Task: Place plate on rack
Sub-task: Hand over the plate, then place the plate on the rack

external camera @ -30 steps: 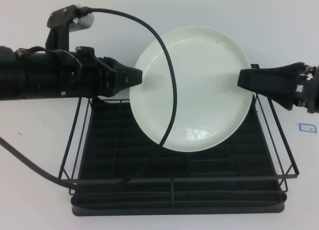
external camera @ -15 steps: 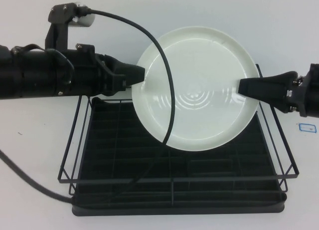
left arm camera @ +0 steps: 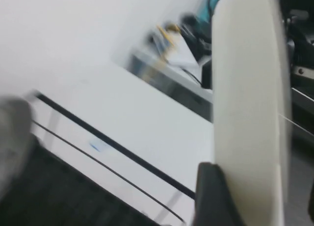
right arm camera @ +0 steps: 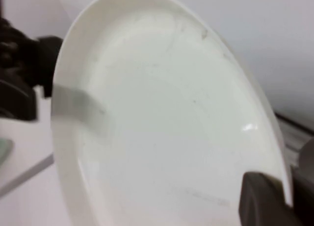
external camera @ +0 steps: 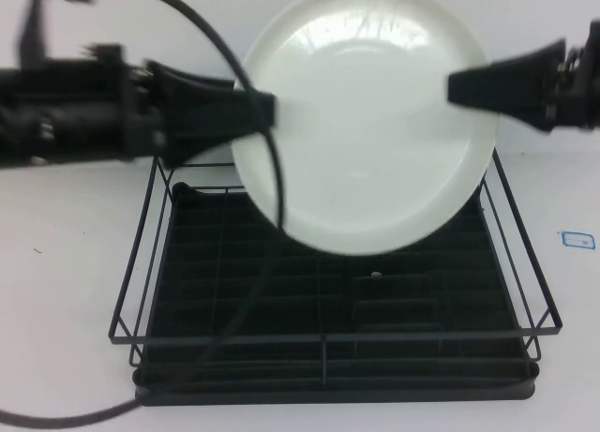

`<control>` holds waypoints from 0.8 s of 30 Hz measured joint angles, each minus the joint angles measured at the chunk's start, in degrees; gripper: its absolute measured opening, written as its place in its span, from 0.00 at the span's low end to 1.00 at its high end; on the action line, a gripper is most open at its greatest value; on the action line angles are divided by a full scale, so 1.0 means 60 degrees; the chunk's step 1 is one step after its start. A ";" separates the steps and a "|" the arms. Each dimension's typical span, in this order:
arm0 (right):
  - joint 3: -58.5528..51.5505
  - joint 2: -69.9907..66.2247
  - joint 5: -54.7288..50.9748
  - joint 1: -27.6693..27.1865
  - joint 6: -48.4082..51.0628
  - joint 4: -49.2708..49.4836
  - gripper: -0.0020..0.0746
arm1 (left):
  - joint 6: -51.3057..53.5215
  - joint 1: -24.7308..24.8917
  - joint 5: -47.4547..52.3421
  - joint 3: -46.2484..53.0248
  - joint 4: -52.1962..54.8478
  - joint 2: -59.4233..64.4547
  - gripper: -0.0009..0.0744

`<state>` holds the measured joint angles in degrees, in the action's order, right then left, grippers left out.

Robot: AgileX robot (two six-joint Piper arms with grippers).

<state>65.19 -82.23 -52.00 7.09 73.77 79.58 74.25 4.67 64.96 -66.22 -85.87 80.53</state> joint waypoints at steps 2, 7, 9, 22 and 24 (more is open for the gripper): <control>0.0716 0.0000 0.0175 0.0000 -0.0426 -0.0662 0.15 | 0.0044 -0.0568 0.0066 0.0000 -0.0021 -0.0505 0.49; 0.2293 0.0000 0.0819 0.0000 -0.0973 -0.1983 0.15 | 0.0065 -0.1797 0.0396 0.0030 0.0113 -0.1926 0.18; 0.2858 0.0000 0.0942 0.0000 -0.1033 -0.2646 0.15 | 0.0094 -0.1904 0.0206 0.0030 0.0646 -0.2362 0.01; 0.4059 -0.0109 0.1613 0.0714 -0.1477 -0.8145 0.15 | 0.0159 -0.1897 -0.3678 0.1838 0.3002 -0.4775 0.01; 0.4059 -0.0279 0.1768 0.0955 -0.1606 -0.8732 0.15 | 0.0159 -0.1897 -0.4706 0.2502 0.3246 -0.5372 0.01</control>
<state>89.54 -83.91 -41.39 12.82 64.13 27.19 75.20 -6.71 36.73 -51.20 -66.39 48.30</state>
